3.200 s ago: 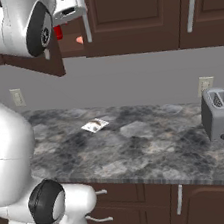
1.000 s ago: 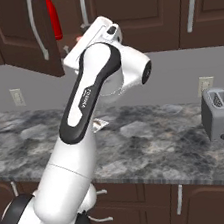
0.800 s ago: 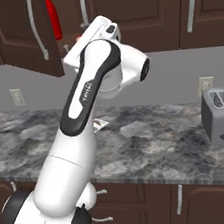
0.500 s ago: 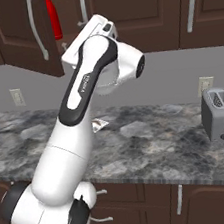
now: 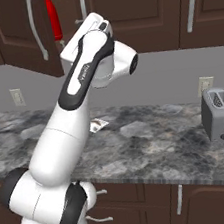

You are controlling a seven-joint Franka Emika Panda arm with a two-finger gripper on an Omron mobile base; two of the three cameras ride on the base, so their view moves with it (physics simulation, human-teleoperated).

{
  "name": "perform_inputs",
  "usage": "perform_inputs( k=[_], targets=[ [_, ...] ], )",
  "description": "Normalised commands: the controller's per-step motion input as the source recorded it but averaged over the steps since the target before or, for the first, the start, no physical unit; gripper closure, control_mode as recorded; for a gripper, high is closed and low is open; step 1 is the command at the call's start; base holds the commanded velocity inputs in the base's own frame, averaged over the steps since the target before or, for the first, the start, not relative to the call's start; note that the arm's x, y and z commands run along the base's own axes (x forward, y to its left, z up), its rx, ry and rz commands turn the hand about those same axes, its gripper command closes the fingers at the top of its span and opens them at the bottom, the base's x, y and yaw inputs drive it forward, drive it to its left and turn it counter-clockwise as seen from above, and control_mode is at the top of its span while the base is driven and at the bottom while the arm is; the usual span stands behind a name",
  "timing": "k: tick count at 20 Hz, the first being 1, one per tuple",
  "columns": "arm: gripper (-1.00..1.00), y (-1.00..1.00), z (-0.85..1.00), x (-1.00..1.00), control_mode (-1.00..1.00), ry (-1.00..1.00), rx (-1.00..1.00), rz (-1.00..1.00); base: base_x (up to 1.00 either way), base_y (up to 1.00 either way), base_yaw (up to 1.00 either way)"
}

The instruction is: Pick the bar soap and dish brush from the cabinet and place them on the counter.

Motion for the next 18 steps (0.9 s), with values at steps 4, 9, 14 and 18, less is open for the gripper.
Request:
perform_inputs(
  k=[4,9,14,18],
  targets=[
    [-1.00,0.02,0.00,0.43,-1.00,0.00,0.00,0.00,0.00,0.00,0.00],
    [-1.00,0.09,0.00,0.44,-1.00,0.00,0.00,0.00,0.00,0.00,0.00],
    [-1.00,0.15,0.00,0.31,-1.00,0.00,0.00,0.00,0.00,0.00,0.00],
    [-1.00,0.23,0.00,0.02,-1.00,-0.01,-0.01,0.00,0.00,0.00,0.00]
  ],
)
